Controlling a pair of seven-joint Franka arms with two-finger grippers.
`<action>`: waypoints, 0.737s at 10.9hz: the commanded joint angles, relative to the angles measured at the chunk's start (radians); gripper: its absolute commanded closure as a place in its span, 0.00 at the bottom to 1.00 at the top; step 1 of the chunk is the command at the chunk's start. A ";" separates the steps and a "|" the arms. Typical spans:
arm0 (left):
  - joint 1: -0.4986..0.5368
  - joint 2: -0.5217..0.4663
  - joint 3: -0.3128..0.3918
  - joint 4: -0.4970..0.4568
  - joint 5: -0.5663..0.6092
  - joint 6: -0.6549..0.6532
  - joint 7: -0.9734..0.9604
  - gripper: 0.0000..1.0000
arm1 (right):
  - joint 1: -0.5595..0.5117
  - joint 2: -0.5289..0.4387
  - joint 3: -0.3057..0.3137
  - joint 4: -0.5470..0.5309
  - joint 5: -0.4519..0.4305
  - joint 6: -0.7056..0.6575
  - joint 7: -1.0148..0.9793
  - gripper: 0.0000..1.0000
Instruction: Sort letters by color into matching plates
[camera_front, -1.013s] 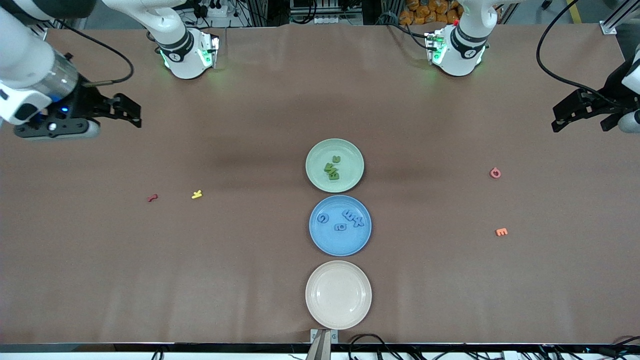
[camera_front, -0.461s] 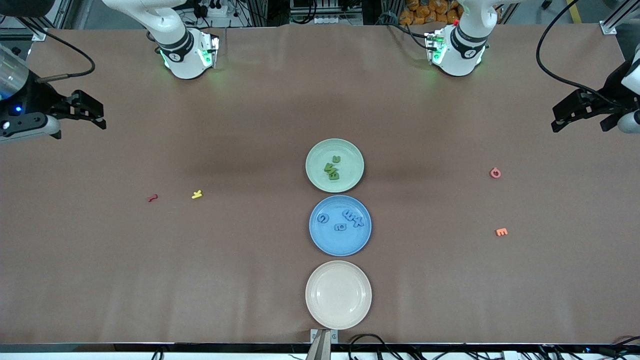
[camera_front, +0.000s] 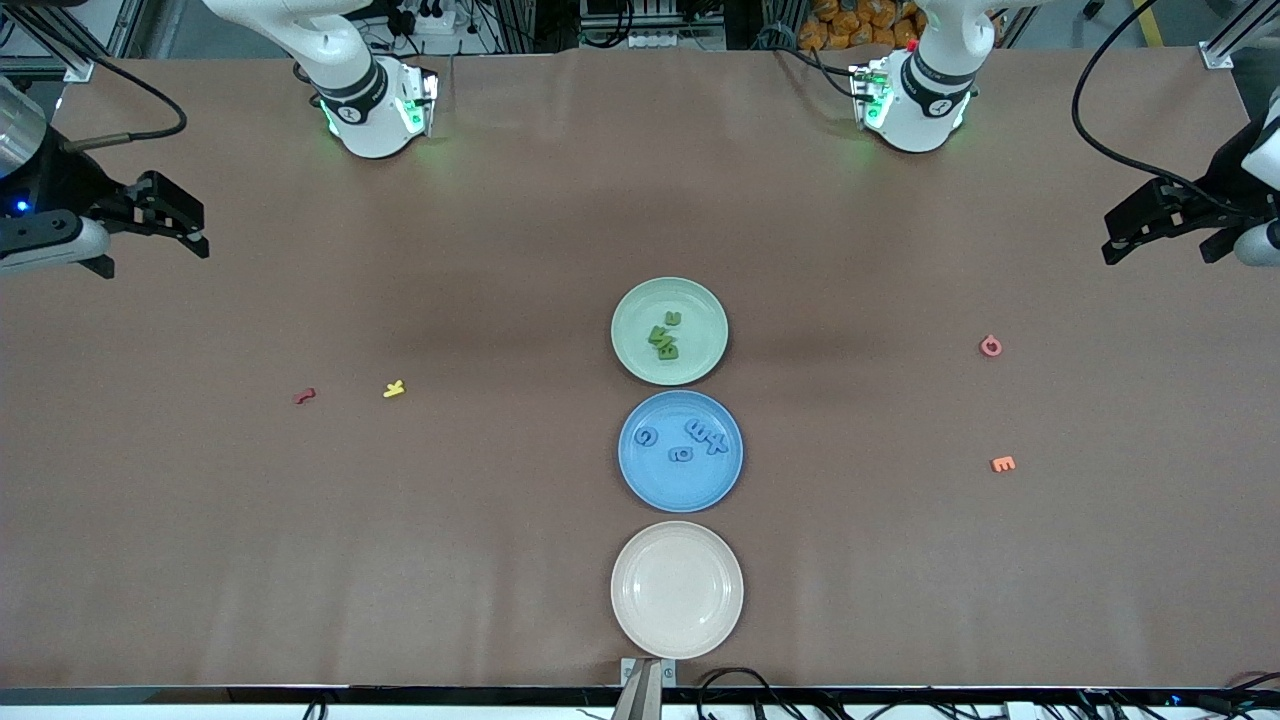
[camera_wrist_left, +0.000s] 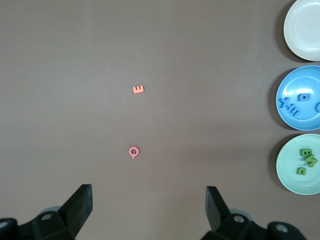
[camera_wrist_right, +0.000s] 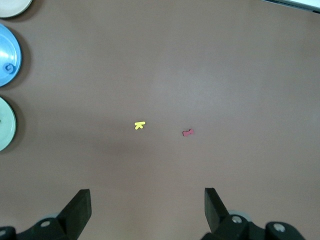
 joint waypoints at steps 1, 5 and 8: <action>0.001 0.000 -0.002 0.007 0.011 0.001 0.023 0.00 | 0.015 0.021 -0.014 0.035 -0.010 -0.014 0.114 0.00; 0.000 0.000 -0.002 0.007 0.009 0.001 0.023 0.00 | 0.015 0.027 -0.037 0.036 0.001 -0.018 0.118 0.00; 0.000 0.000 -0.002 0.007 0.009 0.001 0.023 0.00 | 0.015 0.030 -0.037 0.036 0.012 -0.008 0.129 0.00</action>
